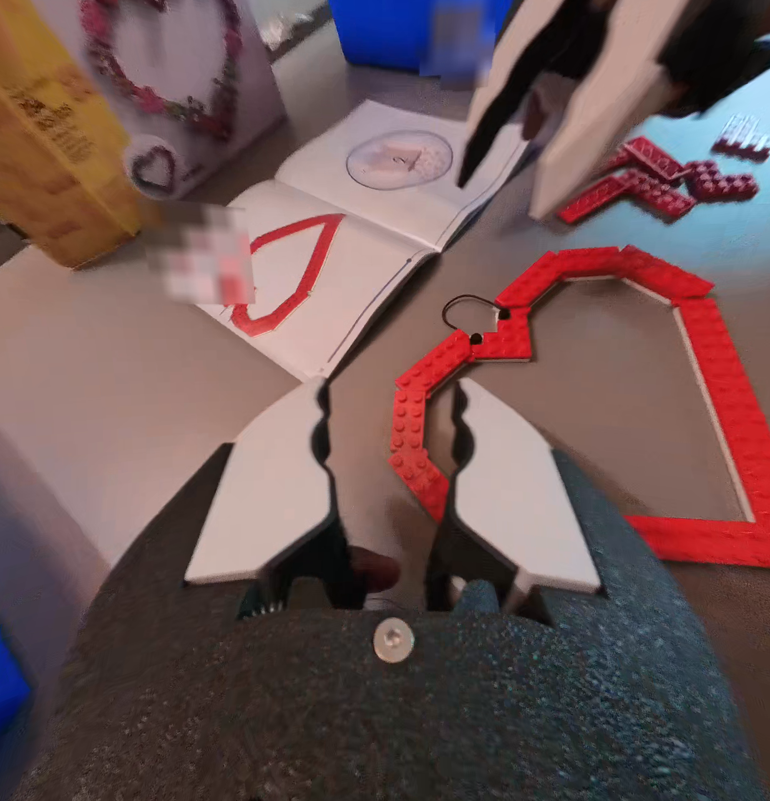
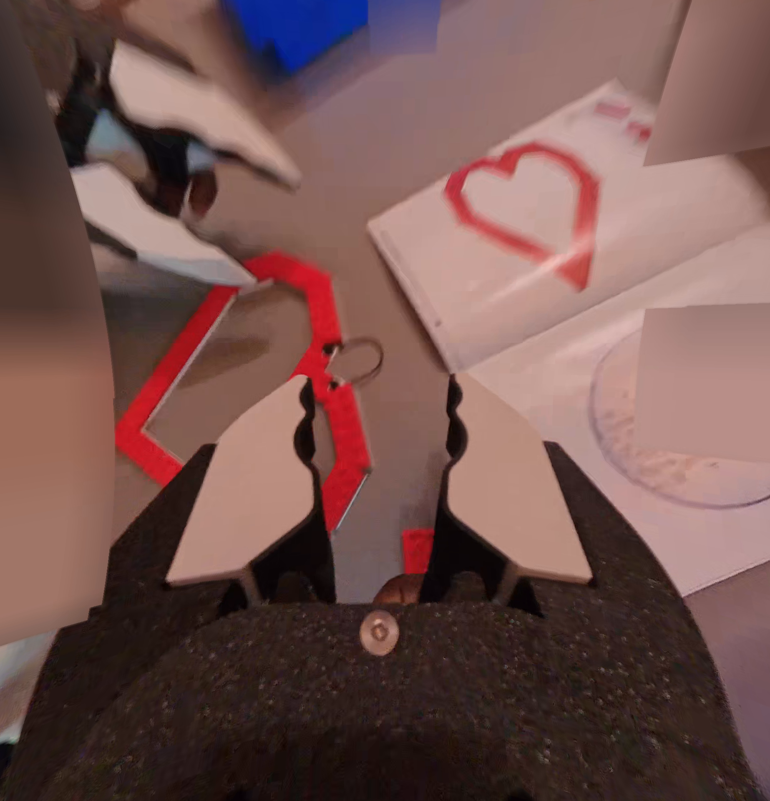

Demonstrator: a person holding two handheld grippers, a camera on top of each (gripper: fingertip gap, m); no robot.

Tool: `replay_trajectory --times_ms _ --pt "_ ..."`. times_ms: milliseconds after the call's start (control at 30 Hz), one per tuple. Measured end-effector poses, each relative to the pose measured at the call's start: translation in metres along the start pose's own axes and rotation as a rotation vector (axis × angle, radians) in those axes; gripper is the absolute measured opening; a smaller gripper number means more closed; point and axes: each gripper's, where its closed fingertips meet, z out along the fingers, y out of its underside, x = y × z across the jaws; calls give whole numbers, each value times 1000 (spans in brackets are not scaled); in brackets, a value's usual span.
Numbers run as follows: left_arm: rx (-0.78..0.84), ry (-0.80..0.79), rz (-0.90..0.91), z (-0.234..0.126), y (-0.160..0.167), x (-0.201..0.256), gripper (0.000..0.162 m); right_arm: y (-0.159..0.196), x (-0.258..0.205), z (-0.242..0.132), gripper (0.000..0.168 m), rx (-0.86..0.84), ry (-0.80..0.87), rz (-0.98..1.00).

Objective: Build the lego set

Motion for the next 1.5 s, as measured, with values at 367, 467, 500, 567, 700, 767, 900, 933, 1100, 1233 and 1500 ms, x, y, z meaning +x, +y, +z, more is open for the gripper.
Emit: replay_trajectory --times_ms 367,467,500,567,700,767,900,933,1100,1233,1500 --pt "-245 236 -10 25 29 11 31 49 -7 15 33 -156 146 -104" --pt "-263 226 -23 16 34 14 20 43 -3 22 21 -168 132 -218" --pt "-271 225 -35 13 37 15 20 40 -2 25 22 -171 116 -237" --pt "-273 214 -54 6 39 12 21 37 -6 29 21 -205 41 -260" --pt "-124 104 -73 4 16 -16 21 -3 -2 32 24 -82 -42 -256" --pt "-55 33 -90 9 5 -36 19 -30 16 36 23 27 -3 -203" --pt "-49 -2 -116 24 3 -54 13 -33 71 51 13 1 177 -137" --pt "-54 -6 -112 27 3 -57 13 -26 76 55 9 -34 190 -131" --pt "-59 -35 -102 38 10 -68 8 -14 52 66 0 -52 105 -114" --pt "-103 -2 -106 44 18 -61 7 -14 50 67 0 -31 146 -142" --pt "-152 4 -50 48 24 -56 5 -14 50 68 0 -12 109 -105"
